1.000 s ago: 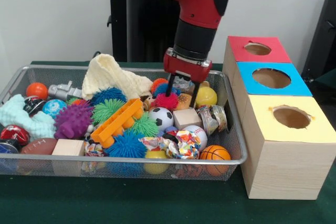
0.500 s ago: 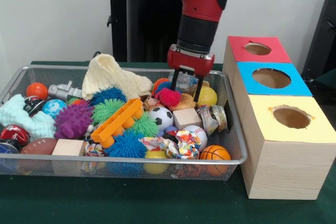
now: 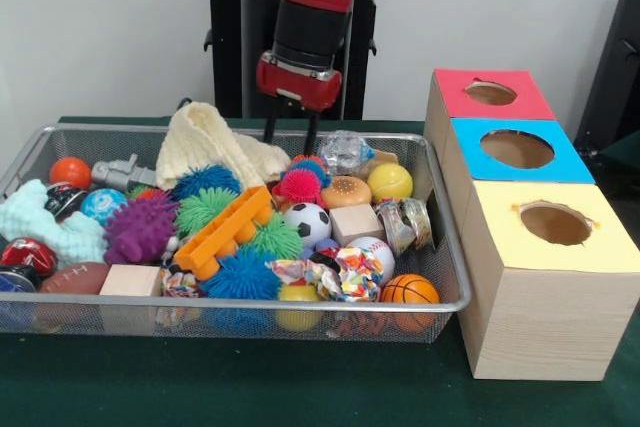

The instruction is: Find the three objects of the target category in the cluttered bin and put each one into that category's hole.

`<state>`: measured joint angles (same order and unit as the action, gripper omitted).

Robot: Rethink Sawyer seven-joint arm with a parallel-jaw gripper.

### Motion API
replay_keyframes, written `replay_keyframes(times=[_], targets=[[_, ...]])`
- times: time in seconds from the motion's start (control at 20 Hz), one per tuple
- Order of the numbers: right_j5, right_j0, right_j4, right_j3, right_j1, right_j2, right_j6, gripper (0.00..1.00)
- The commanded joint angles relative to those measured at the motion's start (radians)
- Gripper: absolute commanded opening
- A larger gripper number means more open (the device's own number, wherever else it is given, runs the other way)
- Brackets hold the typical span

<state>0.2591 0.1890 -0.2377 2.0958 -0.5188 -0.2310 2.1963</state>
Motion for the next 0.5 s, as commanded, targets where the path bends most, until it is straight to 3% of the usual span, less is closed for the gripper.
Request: replay_keyframes(times=[0.05, 0.5], targets=[[0.045, 0.044, -0.050, 0.105, 0.041, 0.010, 0.141, 1.00], [0.106, -0.006, 0.020, 0.105, 0.112, -0.012, 0.156, 1.00]])
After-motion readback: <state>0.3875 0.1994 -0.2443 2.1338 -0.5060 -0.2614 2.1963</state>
